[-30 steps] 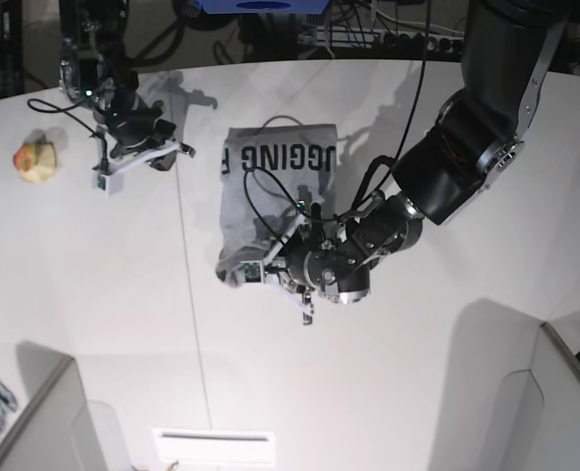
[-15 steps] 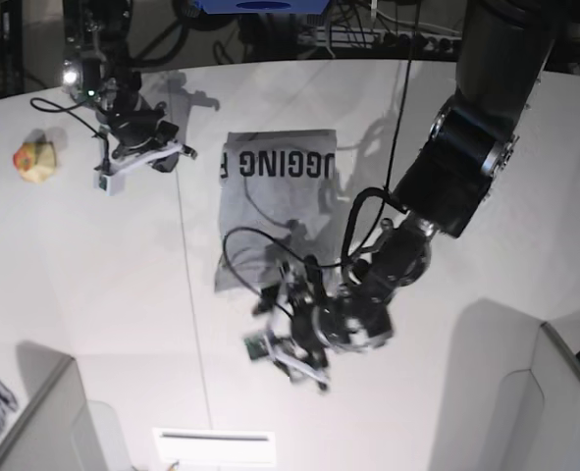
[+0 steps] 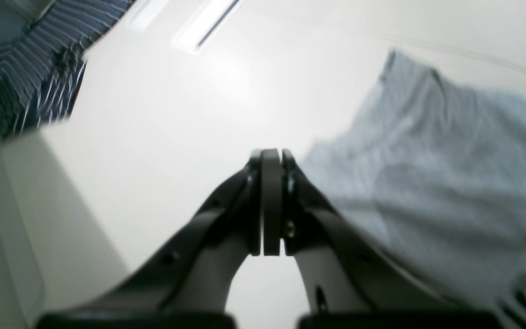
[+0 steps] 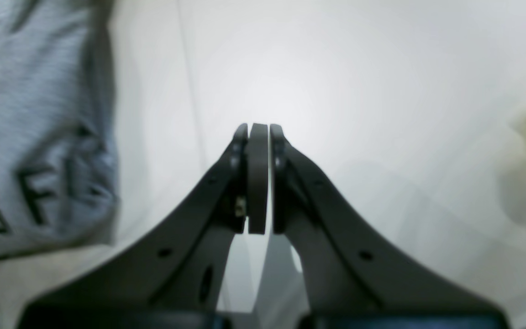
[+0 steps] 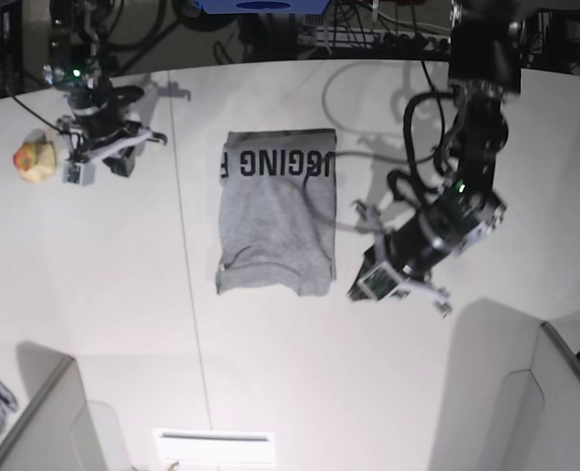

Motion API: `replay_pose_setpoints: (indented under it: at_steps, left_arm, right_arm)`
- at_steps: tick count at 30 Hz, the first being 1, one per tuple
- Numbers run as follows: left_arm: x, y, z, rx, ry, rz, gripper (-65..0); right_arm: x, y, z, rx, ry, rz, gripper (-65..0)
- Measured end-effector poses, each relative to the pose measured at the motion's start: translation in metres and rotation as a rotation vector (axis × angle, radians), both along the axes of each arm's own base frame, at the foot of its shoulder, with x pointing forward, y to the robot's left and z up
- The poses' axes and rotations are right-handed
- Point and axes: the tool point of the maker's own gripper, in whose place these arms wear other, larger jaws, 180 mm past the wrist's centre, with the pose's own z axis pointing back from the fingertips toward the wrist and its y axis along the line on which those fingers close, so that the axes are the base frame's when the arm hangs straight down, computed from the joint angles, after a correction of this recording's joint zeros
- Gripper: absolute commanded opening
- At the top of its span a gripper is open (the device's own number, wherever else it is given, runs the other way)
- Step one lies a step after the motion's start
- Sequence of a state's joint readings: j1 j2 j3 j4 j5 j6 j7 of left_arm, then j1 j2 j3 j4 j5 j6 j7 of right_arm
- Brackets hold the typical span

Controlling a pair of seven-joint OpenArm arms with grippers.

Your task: Fold the T-shirt properly

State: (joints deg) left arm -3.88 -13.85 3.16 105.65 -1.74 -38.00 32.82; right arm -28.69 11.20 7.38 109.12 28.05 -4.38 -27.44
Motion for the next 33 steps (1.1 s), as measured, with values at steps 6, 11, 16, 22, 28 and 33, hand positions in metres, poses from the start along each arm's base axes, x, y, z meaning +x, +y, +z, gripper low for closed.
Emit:
replay_pose_setpoints:
  at_steps: [6, 11, 16, 22, 28, 33]
  left_arm:
    - [-0.036, 0.020, -0.031, 0.004, 0.094, 0.055, -65.0]
    - [-0.072, 0.031, -0.049, 0.079, 0.155, 0.016, -65.0]
    - [-0.118, 0.040, -0.075, 0.115, 0.265, -0.018, -65.0]
    - [-0.165, 0.048, -0.102, 0.129, 0.393, -0.014, -65.0]
    - [-0.221, 0.046, -0.123, 0.119, 0.530, -0.011, -65.0]
    - [-0.267, 0.047, -0.136, 0.123, 0.643, -0.019, -65.0]
  right_arm:
    - [0.006, 0.020, 0.006, 0.066, -0.017, -0.075, -65.0]
    - [0.012, 0.041, 0.011, 0.107, -0.008, -0.114, -65.0]
    - [-0.004, 0.028, 0.012, 0.096, 0.029, -0.283, -65.0]
    - [-0.024, 0.051, -0.002, 0.138, 0.127, -0.337, -65.0]
    - [-0.065, 0.048, -0.020, 0.109, 0.224, -0.353, -65.0]
    - [-0.098, 0.049, -0.031, 0.097, 0.299, -0.359, -65.0]
